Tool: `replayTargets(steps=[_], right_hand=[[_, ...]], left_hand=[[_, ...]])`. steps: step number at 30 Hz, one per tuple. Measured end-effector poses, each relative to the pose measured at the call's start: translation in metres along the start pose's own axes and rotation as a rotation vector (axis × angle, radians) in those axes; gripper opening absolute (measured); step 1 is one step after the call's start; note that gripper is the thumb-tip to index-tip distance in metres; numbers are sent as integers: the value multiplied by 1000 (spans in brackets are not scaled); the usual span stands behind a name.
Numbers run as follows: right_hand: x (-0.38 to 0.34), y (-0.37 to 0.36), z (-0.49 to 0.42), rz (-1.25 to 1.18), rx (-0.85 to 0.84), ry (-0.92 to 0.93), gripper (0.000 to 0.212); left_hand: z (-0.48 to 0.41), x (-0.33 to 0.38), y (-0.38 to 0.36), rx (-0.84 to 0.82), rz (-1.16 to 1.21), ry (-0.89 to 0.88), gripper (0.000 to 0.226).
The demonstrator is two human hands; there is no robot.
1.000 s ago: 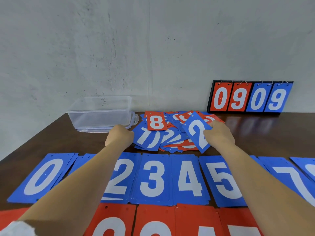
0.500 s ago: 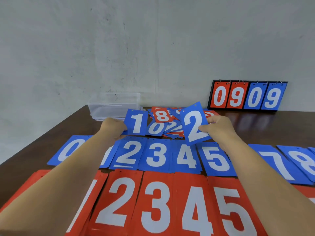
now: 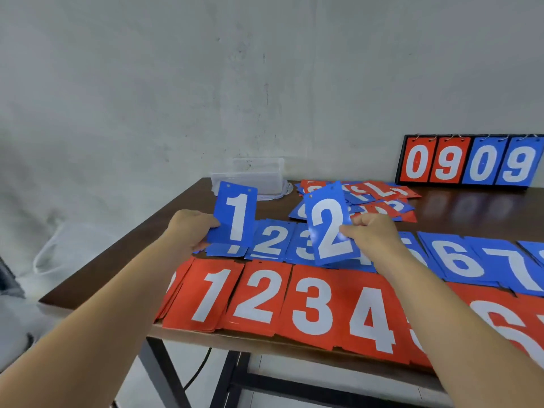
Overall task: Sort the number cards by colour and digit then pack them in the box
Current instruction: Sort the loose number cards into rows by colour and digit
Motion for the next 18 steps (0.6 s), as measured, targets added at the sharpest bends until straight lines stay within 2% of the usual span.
replayTargets(steps=[2, 8, 11, 13, 18], right_hand=[[-4, -16, 0, 0, -27, -13, 22], [-16, -66, -18, -51, -128, -101, 17], [-19, -93, -27, -65, -188, -167, 16], [-21, -109, -33, -33, -210, -187, 15], [-14, -133, -53, 195, -181, -177, 24]], left_hand=[[-2, -3, 10, -5, 3, 1, 4], [-24, -27, 38, -23, 22, 58, 21], [-44, -34, 40, -59, -35, 71, 18], [-56, -33, 31, -103, -115, 49, 7], [-86, -33, -6, -232, -265, -43, 15]])
Point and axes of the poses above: each hand's wrist, its own z-axis away from the middle knuckle, its own y-axis out of the back of the hand, x = y × z, the point moved 10 cm from there along -z, towards the middle knuckle, and after that the axes turned 3 degrees about -x, right-handed, at the moved point
